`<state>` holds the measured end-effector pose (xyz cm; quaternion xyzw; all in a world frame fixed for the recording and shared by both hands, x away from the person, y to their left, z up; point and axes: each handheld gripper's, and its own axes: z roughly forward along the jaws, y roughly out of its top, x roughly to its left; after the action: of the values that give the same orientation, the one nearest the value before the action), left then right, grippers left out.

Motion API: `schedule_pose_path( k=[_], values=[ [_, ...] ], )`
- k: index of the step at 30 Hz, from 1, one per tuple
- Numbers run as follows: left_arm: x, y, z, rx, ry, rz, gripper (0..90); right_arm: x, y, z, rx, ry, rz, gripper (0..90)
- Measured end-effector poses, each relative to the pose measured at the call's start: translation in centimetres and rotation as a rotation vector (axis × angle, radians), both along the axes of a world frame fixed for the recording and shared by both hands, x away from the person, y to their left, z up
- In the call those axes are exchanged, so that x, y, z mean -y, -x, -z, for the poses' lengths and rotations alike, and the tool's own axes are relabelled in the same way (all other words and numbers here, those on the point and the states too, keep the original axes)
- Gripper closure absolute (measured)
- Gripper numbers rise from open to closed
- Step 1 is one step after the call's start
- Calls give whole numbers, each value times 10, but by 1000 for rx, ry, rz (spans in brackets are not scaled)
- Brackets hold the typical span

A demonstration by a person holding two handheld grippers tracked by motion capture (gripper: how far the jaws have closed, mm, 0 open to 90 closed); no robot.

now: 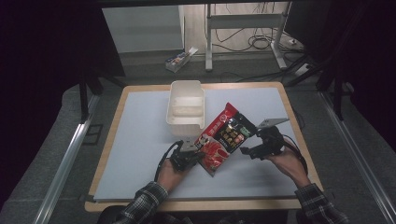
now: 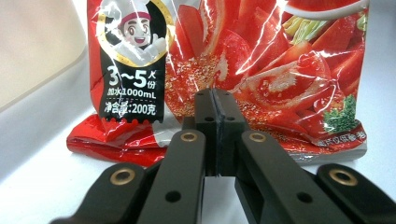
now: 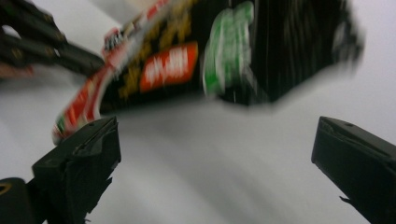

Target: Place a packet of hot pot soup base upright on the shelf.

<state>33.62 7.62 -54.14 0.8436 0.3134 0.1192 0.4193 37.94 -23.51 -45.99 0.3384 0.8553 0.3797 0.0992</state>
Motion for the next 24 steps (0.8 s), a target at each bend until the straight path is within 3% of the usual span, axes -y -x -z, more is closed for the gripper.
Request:
schedule_pose_path(
  k=[3, 6, 8, 11, 13, 16, 21, 24],
  values=[
    [0, 0, 0, -3, 3, -1, 900, -8, -13, -3, -79, -70, 7, 24],
    [0, 0, 0, 0, 2, -2, 900, -21, -21, -4, -72, -59, 4, 87],
    [0, 0, 0, 0, 2, -2, 899, -25, -27, -3, -87, -67, 18, 200],
    [0, 1, 0, 6, -1, -1, 899, -26, -33, -3, -125, -137, 23, 347],
    [0, 0, 0, 4, -1, 0, 899, -25, -33, -5, -116, -167, 18, 430],
    [0, 1, 1, 1, 4, -2, 898, -26, -34, -6, -145, -224, 39, 519],
    [-1, 3, 0, 5, 2, -9, 884, -30, -32, -12, -154, -293, 43, 673],
    [-4, 7, -5, 8, 20, 9, 816, -31, -30, -20, -132, -290, 52, 696]
  ],
)
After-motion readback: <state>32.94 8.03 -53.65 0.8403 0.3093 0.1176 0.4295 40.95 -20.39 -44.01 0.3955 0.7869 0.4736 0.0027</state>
